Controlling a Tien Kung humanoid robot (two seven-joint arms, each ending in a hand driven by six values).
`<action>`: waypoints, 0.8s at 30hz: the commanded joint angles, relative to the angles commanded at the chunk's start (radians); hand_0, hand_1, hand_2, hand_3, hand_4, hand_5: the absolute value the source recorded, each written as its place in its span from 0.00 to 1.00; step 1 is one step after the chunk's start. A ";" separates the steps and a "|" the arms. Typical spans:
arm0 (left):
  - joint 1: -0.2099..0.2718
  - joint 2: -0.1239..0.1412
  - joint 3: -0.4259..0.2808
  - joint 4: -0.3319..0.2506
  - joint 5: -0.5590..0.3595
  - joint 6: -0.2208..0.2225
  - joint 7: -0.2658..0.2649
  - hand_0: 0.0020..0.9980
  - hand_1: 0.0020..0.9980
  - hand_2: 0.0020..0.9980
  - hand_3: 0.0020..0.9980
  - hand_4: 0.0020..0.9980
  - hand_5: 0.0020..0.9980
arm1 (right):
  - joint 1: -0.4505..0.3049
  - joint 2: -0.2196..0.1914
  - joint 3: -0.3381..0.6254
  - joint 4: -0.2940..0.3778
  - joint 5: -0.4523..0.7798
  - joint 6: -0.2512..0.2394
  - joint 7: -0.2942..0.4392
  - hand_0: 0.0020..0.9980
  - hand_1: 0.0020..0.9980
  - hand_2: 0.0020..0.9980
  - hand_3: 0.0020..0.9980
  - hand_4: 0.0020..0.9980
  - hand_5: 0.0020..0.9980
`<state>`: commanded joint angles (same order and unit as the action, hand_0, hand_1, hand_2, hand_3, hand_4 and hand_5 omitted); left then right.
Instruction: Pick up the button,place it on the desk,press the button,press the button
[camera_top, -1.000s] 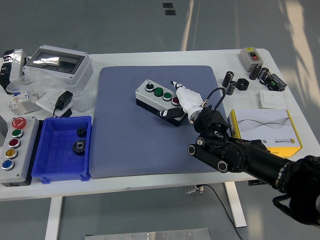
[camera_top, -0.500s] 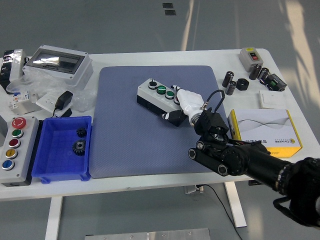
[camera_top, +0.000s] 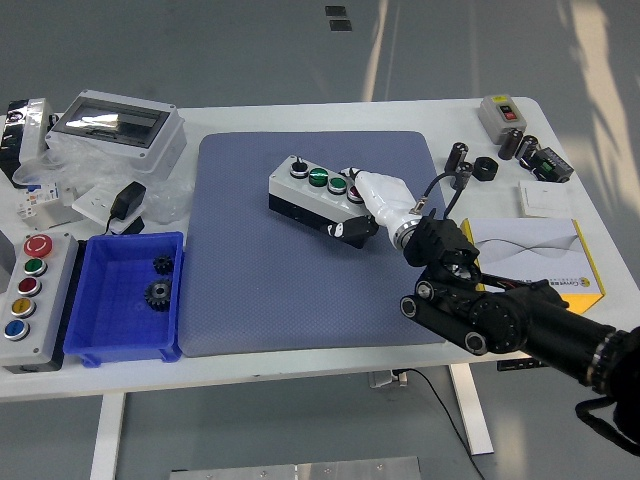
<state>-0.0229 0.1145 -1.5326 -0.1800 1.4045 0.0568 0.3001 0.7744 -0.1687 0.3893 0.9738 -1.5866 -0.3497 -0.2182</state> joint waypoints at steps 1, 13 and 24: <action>0.001 -0.001 0.001 0.000 -0.002 0.000 0.000 0.64 0.60 0.55 0.60 0.62 0.21 | -0.008 -0.030 0.005 0.038 0.024 0.021 0.032 0.09 0.34 0.39 0.46 0.24 0.00; 0.005 -0.008 0.003 0.000 -0.001 0.000 -0.005 0.64 0.60 0.55 0.60 0.62 0.21 | -0.096 -0.225 0.017 0.353 -0.035 -0.032 0.268 0.12 0.35 0.38 0.36 0.15 0.00; 0.001 -0.010 -0.004 0.000 0.010 -0.001 -0.002 0.64 0.60 0.55 0.60 0.62 0.22 | -0.104 -0.153 -0.054 0.224 -0.231 0.003 0.252 0.37 0.40 0.40 0.38 0.22 0.00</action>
<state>-0.0222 0.1046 -1.5362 -0.1800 1.4142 0.0562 0.2980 0.6702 -0.3220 0.3355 1.1977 -1.8174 -0.3471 0.0339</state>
